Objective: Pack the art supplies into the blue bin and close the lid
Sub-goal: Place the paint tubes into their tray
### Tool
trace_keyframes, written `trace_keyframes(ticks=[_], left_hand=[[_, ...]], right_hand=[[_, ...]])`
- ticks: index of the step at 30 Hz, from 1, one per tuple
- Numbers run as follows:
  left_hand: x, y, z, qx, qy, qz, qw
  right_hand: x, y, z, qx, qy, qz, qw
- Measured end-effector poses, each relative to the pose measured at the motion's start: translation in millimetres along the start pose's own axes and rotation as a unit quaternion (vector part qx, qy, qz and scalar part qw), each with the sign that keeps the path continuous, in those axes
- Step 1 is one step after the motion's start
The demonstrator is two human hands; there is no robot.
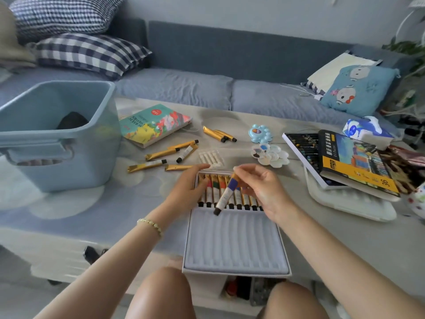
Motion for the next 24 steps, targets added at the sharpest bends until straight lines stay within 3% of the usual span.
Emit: trace_keyframes(ticks=[8, 14, 18, 24], left_hand=[[3.4, -7.8, 14.1, 0.003, 0.008, 0.003, 1.000], [2.6, -5.6, 15.3, 0.008, 0.008, 0.023, 1.000], [2.3, -3.9, 15.1, 0.013, 0.009, 0.025, 1.000], [2.8, -6.0, 13.1, 0.002, 0.010, 0.042, 0.999]], right_hand=[[32.1, 34.7, 35.4, -0.014, -0.053, 0.077, 0.996], [35.4, 42.4, 34.9, -0.001, -0.014, 0.056, 0.998], [38.6, 47.3, 35.1, -0.012, -0.041, 0.099, 0.994], [45.6, 56.5, 34.7, -0.169, -0.082, 0.333, 0.924]])
Point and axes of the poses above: each hand's wrist, its own z-axis away from the middle knuckle, its own x-axis out of the palm, y = z × x, the point moved 2 cm from there along -z, towards the middle knuckle, and after that the axes turned 10 degrees about -z, right-handed, at the moved point
